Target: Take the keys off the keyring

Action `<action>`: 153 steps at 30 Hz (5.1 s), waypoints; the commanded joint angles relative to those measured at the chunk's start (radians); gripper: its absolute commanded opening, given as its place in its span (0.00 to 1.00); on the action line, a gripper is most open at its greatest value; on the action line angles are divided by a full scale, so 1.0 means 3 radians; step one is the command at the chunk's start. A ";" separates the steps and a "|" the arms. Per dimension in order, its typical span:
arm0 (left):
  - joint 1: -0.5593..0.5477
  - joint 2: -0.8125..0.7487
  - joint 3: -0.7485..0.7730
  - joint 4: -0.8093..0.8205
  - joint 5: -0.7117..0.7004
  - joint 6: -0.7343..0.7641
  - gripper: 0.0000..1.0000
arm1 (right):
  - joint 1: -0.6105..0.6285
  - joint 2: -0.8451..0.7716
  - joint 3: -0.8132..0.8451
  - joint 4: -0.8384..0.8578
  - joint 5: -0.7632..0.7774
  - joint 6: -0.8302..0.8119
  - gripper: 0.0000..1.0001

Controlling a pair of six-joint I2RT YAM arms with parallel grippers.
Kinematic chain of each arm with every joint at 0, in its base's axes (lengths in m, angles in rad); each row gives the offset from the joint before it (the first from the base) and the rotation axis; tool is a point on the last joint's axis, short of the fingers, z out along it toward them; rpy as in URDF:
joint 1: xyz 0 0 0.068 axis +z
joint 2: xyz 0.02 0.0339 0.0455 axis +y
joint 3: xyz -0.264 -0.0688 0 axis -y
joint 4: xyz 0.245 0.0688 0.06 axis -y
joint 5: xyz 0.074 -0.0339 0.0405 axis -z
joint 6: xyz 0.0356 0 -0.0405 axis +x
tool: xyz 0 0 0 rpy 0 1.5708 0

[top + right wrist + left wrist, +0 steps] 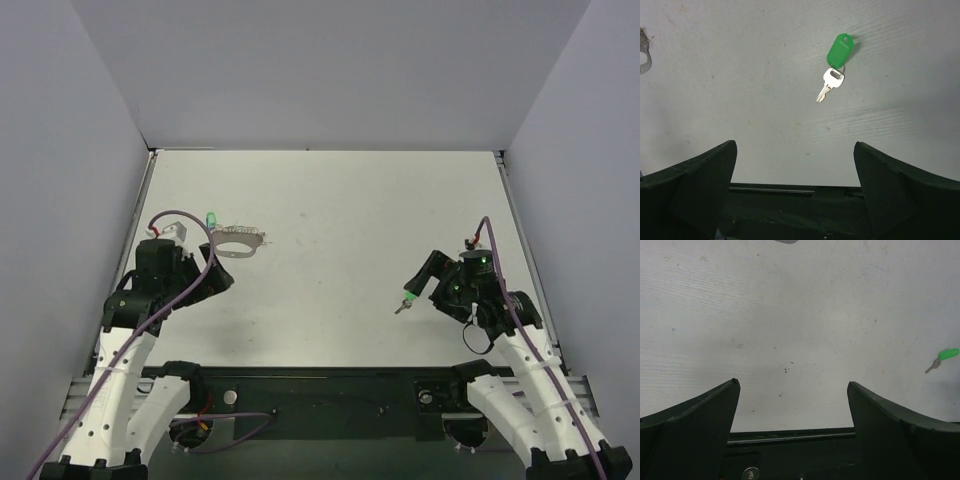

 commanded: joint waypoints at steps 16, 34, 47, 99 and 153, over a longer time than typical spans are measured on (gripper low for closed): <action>0.0218 -0.0441 -0.0247 0.0618 0.0043 -0.0052 0.89 | -0.0719 0.1656 -0.0563 0.1892 -0.0649 -0.0150 0.88; 0.0367 -0.0446 -0.0258 0.0639 0.0140 -0.0026 0.79 | -0.0734 0.1601 -0.1188 0.2890 -0.0629 0.0172 0.58; 0.0372 -0.0456 -0.0263 0.0639 0.0150 -0.0021 0.78 | -0.0729 0.1463 -0.1290 0.2743 -0.0517 0.0233 0.34; 0.0372 -0.0410 -0.0268 0.0644 0.0166 -0.0016 0.75 | -0.0376 0.1708 -0.1648 0.3740 -0.0276 0.0520 0.16; -0.0620 -0.0155 0.1347 0.0941 0.1189 -0.0543 0.73 | 0.3361 0.0476 0.1450 0.1163 0.1266 0.0361 0.00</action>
